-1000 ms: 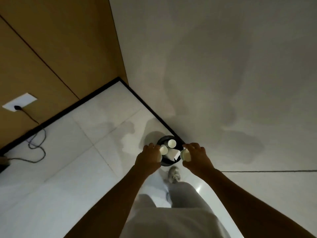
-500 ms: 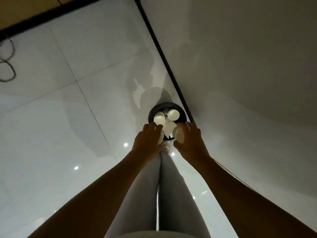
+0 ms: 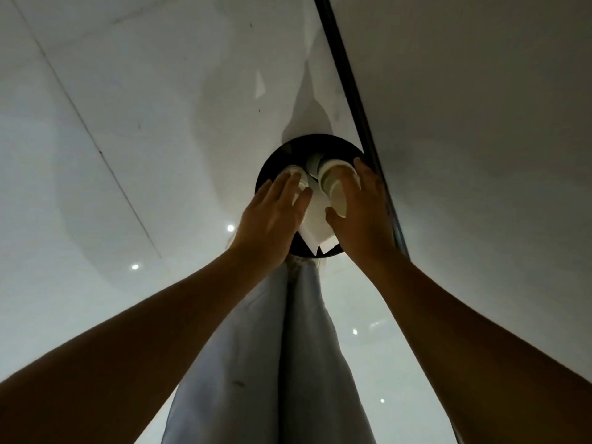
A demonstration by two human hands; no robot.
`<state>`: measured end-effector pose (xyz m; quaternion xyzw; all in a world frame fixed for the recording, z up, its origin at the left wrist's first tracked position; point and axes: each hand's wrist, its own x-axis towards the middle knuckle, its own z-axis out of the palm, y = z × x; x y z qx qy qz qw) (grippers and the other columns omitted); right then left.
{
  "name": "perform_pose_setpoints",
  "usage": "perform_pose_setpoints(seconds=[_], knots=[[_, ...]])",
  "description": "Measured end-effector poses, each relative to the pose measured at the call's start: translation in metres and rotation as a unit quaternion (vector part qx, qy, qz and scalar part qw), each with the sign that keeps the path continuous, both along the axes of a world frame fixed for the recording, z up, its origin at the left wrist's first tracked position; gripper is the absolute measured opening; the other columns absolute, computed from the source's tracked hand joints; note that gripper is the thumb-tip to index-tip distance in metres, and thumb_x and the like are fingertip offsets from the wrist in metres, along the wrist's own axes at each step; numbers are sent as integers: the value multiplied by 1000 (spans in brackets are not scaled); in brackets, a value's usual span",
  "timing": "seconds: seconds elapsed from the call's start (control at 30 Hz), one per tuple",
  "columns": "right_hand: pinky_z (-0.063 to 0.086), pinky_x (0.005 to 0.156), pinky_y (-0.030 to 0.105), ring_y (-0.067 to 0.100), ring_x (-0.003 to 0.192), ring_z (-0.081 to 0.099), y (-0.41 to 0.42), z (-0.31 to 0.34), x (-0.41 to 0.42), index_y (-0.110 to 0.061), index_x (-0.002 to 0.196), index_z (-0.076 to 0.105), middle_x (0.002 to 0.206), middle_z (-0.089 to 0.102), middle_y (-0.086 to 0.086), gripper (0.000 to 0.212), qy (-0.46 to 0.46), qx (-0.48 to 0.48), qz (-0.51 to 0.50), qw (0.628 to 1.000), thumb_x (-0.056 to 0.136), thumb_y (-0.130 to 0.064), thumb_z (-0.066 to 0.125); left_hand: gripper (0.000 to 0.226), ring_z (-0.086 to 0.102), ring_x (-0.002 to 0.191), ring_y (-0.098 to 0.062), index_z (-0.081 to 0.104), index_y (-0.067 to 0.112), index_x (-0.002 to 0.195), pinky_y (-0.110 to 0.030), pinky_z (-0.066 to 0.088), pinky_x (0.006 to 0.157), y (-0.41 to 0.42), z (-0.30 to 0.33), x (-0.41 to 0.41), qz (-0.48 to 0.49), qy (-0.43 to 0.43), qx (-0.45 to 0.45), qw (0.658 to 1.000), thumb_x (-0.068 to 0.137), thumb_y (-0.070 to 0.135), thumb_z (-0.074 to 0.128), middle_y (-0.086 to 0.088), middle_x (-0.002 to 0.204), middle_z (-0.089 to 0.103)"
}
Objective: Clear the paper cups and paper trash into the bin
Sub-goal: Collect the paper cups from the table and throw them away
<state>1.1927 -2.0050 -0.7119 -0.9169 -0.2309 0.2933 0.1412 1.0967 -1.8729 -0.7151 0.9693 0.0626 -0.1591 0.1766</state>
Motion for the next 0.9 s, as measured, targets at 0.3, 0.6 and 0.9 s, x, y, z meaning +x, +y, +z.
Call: perform_pose_setpoints(seconds=[0.3,0.6,0.9], knots=[[29,113,52,35,144,24,5,-57,3,-18,143,42,154,30,13,71,-68,34,27,997,81,-17,76,57,54,124,-28,65,9,118,-41,40,104,5,-51,15,-54,-82,35,995,66,25,85,-12,128,61],[16,115,48,31,145,20,1,-82,3,-20,148,33,157,25,11,73,-123,3,71,990,86,-23,70,63,38,137,-26,50,13,136,-47,32,112,10,-78,26,-65,-75,86,991,80,35,71,-9,145,44],[25,115,49,33,144,24,10,25,3,-18,147,34,156,26,10,70,-16,-35,76,996,86,-20,69,74,14,147,-23,23,17,150,-43,7,119,18,31,-2,34,90,26,995,90,45,57,-5,158,17]])
